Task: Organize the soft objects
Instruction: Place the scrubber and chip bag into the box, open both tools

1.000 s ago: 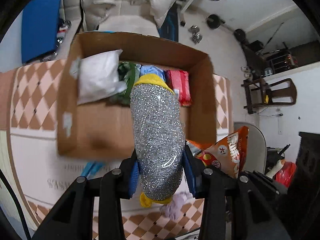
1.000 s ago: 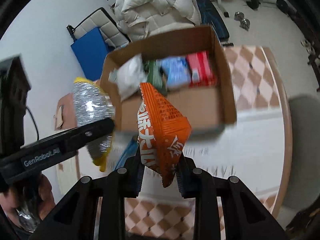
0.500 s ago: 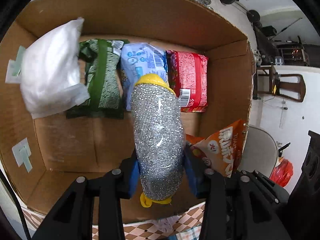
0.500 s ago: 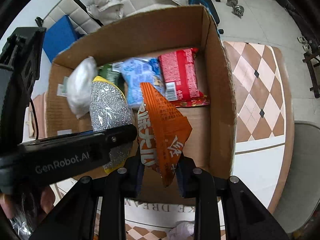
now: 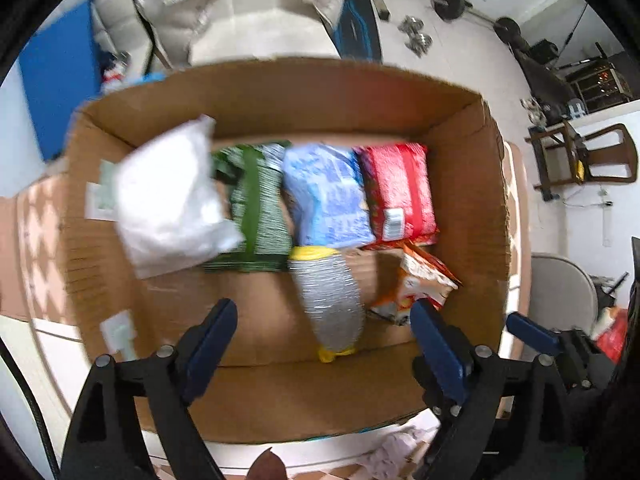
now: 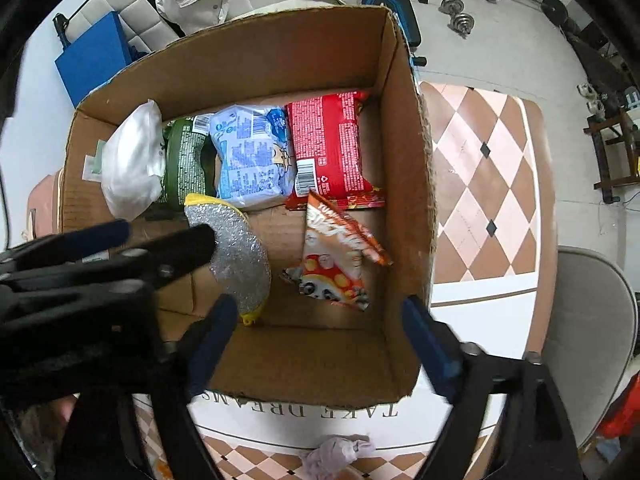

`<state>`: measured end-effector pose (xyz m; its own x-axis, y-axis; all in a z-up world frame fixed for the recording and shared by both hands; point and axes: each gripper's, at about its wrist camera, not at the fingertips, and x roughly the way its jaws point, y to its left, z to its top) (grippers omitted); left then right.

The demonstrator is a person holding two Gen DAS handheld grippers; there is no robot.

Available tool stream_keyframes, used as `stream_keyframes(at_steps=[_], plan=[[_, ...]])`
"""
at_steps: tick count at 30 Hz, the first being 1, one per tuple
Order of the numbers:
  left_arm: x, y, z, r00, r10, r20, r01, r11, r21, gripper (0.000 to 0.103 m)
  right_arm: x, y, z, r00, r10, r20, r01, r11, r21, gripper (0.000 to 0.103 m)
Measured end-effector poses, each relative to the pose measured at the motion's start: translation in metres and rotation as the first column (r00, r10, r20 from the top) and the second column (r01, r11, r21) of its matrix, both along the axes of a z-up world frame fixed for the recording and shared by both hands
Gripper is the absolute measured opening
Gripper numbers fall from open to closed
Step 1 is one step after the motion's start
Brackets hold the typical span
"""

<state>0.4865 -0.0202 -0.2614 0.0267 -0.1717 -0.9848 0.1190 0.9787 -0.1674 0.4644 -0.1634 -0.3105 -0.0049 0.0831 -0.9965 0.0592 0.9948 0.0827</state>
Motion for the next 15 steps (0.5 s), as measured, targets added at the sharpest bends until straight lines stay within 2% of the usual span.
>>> stream_keyframes(at_steps=[2,5,8,15], plan=[[-0.008,0.005,0.008,0.999,0.002,0.043,-0.004,0.999,0.033,0.098,-0.006,0.001,0.007,1.0,-0.004,0.017,0.004,1.0,-0.013,0.103],[-0.022,0.018,0.017,0.996,0.006,0.093,-0.012,0.998,0.066,0.099,-0.014,0.001,0.02,0.998,-0.017,0.057,0.019,0.999,-0.043,0.103],[-0.036,0.031,0.025,0.992,0.025,0.125,-0.034,0.997,0.068,0.099,-0.022,0.007,0.033,0.995,-0.004,0.097,0.011,0.997,-0.074,0.103],[-0.064,0.039,0.052,0.977,0.049,0.21,-0.063,0.996,0.061,0.099,-0.048,0.019,0.066,0.987,-0.004,0.162,0.013,0.998,-0.057,0.103]])
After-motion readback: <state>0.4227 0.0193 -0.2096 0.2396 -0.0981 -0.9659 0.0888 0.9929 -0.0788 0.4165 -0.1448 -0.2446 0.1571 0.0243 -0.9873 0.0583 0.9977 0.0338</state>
